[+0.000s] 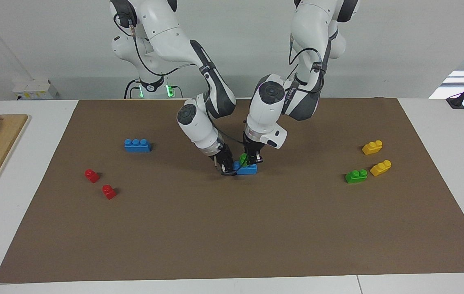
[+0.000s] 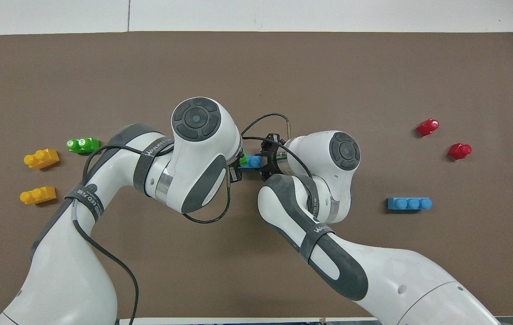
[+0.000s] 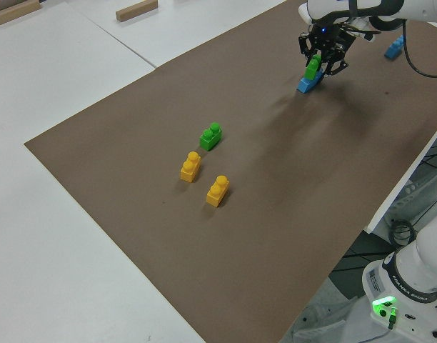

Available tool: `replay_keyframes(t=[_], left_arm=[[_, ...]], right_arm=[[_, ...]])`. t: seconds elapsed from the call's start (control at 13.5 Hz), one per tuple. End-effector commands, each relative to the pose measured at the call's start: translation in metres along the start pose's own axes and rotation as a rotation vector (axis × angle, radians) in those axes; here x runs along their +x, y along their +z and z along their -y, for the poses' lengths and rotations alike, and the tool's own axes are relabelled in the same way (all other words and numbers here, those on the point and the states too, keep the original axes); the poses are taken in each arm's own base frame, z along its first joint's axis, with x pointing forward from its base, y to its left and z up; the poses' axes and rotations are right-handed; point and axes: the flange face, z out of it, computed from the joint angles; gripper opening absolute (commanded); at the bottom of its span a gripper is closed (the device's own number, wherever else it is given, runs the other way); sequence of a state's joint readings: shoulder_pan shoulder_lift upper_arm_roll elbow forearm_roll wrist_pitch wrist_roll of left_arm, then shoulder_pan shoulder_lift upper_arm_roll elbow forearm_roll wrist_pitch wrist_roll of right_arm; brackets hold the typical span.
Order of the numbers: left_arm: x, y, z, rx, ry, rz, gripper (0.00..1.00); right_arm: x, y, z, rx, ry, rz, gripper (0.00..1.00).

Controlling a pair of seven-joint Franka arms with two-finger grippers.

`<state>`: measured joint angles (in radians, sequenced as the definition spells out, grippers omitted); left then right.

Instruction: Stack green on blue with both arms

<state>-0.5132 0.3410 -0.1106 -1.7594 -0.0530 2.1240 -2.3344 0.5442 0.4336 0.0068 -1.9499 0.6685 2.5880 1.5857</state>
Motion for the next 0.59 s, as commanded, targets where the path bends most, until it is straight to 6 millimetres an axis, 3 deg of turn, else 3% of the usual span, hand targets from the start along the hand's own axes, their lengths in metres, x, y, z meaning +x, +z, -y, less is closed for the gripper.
replay_keyframes(t=[0.0,0.52], left_arm=[[0.002,0.007,0.002,-0.006,0.009,-0.023,0.0],[-0.003,0.02,0.01,-0.028,0.044,-0.002,0.0]], right_arm=[[0.018,0.009,-0.007,0.003,0.003,-0.008,0.0],[0.036,0.003,0.002,0.008,0.045,0.003,0.0]])
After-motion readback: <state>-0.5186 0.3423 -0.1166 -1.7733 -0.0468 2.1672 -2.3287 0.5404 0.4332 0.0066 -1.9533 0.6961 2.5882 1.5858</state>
